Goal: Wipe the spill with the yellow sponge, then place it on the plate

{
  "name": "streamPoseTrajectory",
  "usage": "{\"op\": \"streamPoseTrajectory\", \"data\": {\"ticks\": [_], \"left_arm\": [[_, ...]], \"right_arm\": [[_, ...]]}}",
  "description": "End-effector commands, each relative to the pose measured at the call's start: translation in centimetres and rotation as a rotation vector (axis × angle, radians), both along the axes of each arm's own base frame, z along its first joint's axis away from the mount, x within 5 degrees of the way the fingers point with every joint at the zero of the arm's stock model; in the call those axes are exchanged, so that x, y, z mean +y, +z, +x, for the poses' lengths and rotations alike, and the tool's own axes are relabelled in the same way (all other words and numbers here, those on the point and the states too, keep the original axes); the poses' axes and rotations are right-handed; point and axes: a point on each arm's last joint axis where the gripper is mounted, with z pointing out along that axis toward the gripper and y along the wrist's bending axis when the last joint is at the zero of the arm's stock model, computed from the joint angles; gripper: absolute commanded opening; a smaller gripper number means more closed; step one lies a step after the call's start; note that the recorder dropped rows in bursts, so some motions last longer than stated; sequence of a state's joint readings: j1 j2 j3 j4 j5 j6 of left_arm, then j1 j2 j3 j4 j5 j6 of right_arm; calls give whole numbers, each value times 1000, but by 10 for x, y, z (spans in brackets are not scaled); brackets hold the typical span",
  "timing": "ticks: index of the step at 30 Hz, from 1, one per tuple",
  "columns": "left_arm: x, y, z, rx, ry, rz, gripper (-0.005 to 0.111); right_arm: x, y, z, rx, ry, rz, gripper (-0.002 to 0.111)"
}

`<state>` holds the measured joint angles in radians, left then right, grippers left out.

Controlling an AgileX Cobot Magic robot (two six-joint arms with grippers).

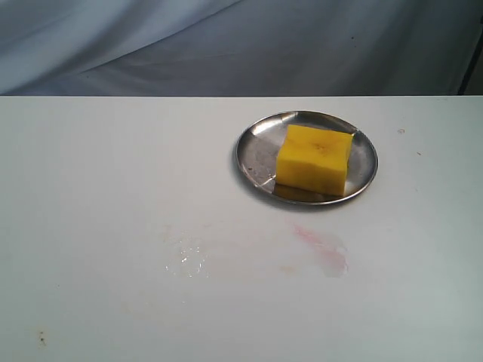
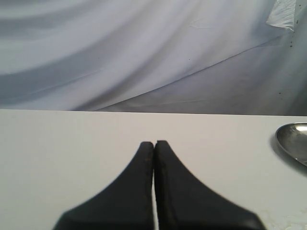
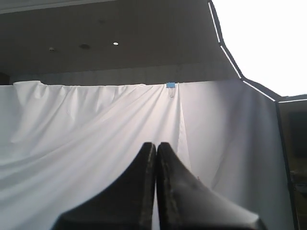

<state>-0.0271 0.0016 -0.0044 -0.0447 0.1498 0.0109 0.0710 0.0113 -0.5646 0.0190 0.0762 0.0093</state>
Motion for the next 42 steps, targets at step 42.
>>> {"op": "streamPoseTrajectory", "data": {"ticks": [42], "left_arm": [[0, -1, 0, -1, 0, -2, 1]], "right_arm": [[6, -180, 73, 594, -57, -286, 0]]}}
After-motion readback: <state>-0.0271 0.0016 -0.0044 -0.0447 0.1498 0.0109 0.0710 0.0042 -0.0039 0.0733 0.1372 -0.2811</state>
